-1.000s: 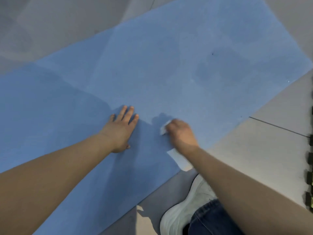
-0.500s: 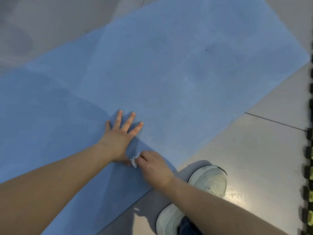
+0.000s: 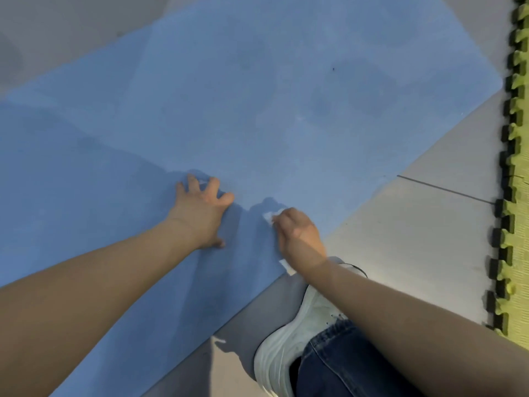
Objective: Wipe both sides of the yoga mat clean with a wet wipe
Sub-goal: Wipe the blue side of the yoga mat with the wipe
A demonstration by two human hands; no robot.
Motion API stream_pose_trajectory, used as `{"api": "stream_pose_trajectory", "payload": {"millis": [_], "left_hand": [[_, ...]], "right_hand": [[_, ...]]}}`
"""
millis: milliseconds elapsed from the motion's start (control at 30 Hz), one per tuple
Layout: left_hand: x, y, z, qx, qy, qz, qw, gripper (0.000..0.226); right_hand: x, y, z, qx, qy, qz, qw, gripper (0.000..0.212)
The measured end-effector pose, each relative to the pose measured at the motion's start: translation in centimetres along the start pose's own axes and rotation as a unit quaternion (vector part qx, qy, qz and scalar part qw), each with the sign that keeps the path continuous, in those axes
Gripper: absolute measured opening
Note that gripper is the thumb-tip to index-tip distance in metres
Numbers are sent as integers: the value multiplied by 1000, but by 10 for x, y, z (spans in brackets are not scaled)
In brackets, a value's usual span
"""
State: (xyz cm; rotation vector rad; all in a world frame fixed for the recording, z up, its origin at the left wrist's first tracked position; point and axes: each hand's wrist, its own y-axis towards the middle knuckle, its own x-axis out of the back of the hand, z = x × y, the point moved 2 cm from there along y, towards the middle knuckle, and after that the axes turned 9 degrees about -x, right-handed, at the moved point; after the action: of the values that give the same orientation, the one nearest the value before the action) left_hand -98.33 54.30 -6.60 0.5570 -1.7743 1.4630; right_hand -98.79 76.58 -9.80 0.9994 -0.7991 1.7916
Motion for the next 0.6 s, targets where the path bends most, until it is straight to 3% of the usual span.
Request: {"api": "stream_pose_trajectory", "payload": {"millis": [67,167,267,333,433,533,600], "left_hand": [[7,7,-5,-13,13,-27,999,97],[6,14,-16,-20,10,2,1000,89],[3,16,-30,-33,-20,-19,999,54],[0,18,-35,-78,-39,-24,996,64],[-3,19,-38,-125,-62,48,989,98],[0,22,-40,-115,-53,79,989,105],[2,23,-43,-104,-58,83,989,104]], "right_hand": [[-18,-26,20,64,8,56,996,12],[-35,-52,39,144,26,136,980,7],[-25,-37,24,206,10,158,966,7],[-7,-15,-4,185,-30,141,972,5],[25,15,-56,87,-66,70,992,14],[42,26,-83,-21,-70,7,997,16],[39,20,-75,-42,-66,1,997,12]]}}
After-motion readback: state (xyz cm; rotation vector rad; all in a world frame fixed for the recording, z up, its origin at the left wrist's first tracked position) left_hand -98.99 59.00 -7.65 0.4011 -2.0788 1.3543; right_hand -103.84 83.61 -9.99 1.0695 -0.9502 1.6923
